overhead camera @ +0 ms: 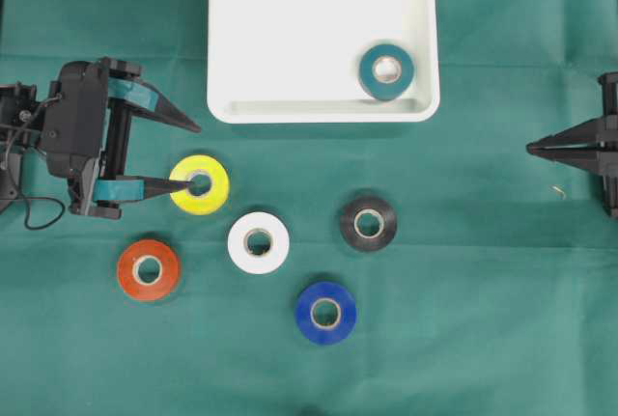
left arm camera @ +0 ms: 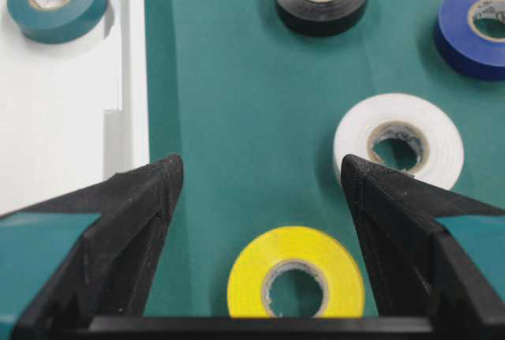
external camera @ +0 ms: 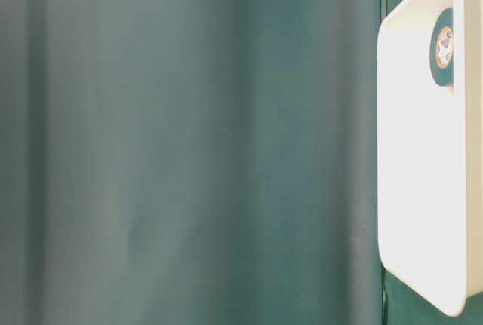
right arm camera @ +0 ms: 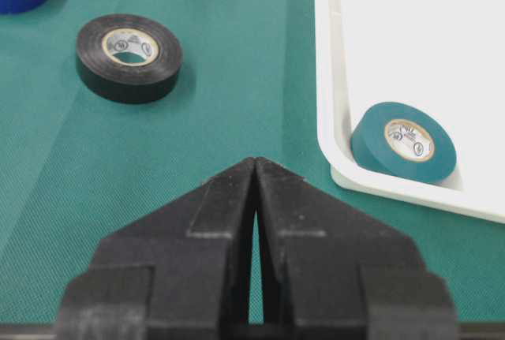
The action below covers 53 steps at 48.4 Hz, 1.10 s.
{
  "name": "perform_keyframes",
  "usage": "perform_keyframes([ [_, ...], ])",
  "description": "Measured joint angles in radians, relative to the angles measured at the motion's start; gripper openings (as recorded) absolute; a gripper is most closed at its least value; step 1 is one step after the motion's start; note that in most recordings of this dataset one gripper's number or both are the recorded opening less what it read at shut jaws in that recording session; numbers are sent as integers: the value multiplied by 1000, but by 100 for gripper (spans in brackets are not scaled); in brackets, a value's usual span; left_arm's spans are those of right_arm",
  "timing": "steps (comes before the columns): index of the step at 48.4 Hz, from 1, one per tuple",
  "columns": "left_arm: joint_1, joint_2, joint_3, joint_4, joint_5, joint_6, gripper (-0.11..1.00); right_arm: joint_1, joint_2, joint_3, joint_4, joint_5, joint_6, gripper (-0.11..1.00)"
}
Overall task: Put the tape into the white case with the left arm.
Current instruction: 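Withdraw the left gripper toward the yellow tape roll, then lower the left gripper into the yellow roll's hole and grasp it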
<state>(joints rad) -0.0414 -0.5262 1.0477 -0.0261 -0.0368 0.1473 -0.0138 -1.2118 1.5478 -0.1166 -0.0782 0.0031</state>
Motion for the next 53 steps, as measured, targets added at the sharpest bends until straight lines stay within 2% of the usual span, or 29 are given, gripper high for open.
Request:
perform_keyframes([
  [14,-48,0,11,2,18,0,81,0,0,2,0,0,0,-9],
  [24,-101,2,28,2,97,-2,81,0,0,0,0,0,0,-9],
  [30,-106,0,28,0,143,-9,81,2,0,2,0,0,-2,-9],
  [42,-106,8,29,0,153,-11,81,0,0,0,0,0,0,-9],
  [53,-106,144,15,0,138,-12,80,0,0,0,0,0,-2,-9],
])
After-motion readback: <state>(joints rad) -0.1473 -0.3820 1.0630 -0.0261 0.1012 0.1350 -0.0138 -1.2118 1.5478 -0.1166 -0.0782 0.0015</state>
